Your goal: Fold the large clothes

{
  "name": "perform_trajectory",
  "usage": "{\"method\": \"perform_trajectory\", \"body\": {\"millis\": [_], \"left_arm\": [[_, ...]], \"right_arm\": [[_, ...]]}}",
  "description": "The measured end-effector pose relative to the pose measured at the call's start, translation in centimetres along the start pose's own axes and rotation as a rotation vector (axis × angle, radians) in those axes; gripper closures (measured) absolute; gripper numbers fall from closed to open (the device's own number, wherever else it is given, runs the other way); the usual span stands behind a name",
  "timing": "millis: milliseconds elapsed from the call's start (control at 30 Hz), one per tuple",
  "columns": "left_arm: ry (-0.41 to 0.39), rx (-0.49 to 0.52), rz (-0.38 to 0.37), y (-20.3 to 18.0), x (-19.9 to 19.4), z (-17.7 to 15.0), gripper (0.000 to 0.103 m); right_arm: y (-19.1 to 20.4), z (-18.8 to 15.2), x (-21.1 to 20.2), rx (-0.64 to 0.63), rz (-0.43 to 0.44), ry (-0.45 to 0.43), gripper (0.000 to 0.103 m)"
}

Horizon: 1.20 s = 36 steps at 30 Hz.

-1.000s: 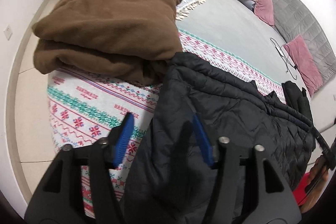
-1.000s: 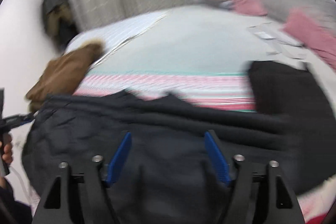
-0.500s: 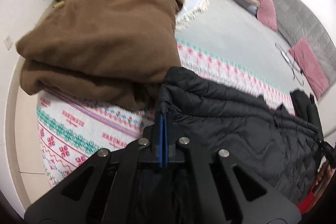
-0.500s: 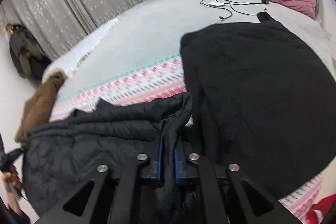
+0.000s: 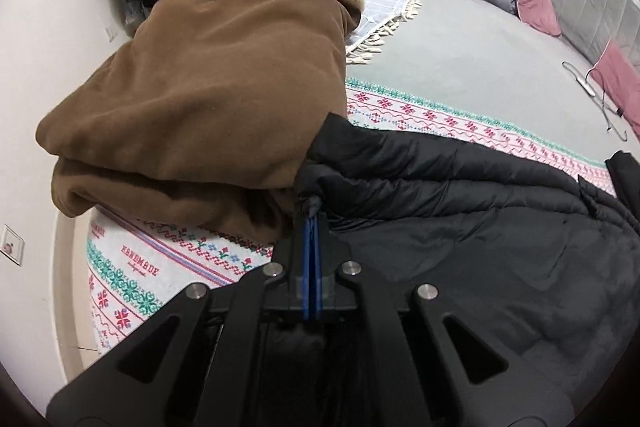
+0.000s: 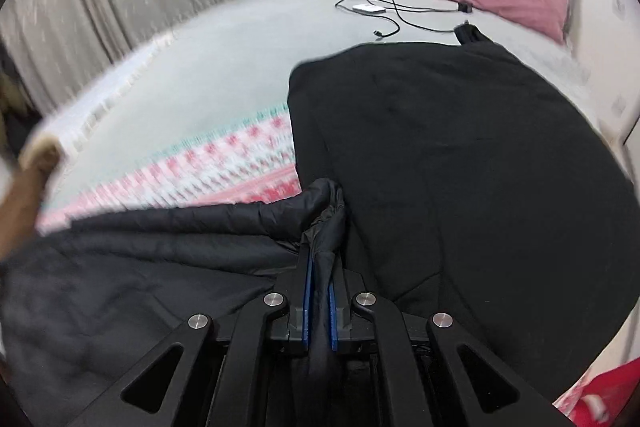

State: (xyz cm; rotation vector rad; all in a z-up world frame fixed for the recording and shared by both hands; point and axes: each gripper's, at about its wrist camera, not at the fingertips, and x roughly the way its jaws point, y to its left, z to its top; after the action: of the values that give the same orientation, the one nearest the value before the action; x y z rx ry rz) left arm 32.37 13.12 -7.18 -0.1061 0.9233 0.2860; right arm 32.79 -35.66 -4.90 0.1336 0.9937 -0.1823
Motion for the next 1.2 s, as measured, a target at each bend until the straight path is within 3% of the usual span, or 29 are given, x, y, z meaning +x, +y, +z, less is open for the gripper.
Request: {"method": "perform_trajectory", "body": {"millis": [133,300,333,367,433,500,567,633,933,1133,1200], "left_arm": [[0.005,0.006,-0.003,-0.1,0.3,0.0,0.099],[0.023,-0.017,-0.029,0.5,-0.8,0.4,0.085],[0.015,-0.028,-0.037,0.7,-1.6,0.4,0.073],[0.003,-0.042,-0.041,0.8,-2.6,0.4,0.058],[-0.042,-0.052,-0.033,0.6,-4.7,0.0,0.045],[-0.091,-0.009,-0.021,-0.3,-7.2,-0.9,0.041],[-0.114,0.055,-0.023,-1.6,-9.3,-2.3,0.026],[-0.127,0.092,-0.026,-2.3,-10.6,-3.8,0.024],[-0.087,0.164,-0.074,-4.5,-12.7,-9.7,0.024],[-0.039,0.176,-0.062,-5.0,-11.1,-12.0,0.024],[-0.024,0.172,-0.063,-4.9,-10.1,-12.5,0.024]], "right_arm": [[1.4,-0.6,1.0,-0.062,-0.114,-0.014,0.095],[1.5,-0.9,-0.5,-0.065,-0.103,-0.002,0.085],[1.6,-0.9,-1.6,-0.058,-0.088,-0.015,0.076],[1.6,-0.8,-2.6,-0.057,-0.072,-0.029,0.061],[1.9,-1.2,-5.3,-0.058,-0.046,-0.068,0.04],[2.3,-2.0,-8.0,-0.045,0.013,-0.101,0.034],[3.0,-3.0,-9.9,-0.037,0.119,-0.099,0.026],[4.3,-4.1,-11.0,-0.06,0.207,-0.076,0.022],[8.5,-12.4,-12.2,-0.152,0.375,0.111,0.02],[10.0,-16.0,-11.1,-0.233,0.273,0.141,0.019],[10.4,-16.2,-10.9,-0.238,0.269,0.129,0.013]]}}
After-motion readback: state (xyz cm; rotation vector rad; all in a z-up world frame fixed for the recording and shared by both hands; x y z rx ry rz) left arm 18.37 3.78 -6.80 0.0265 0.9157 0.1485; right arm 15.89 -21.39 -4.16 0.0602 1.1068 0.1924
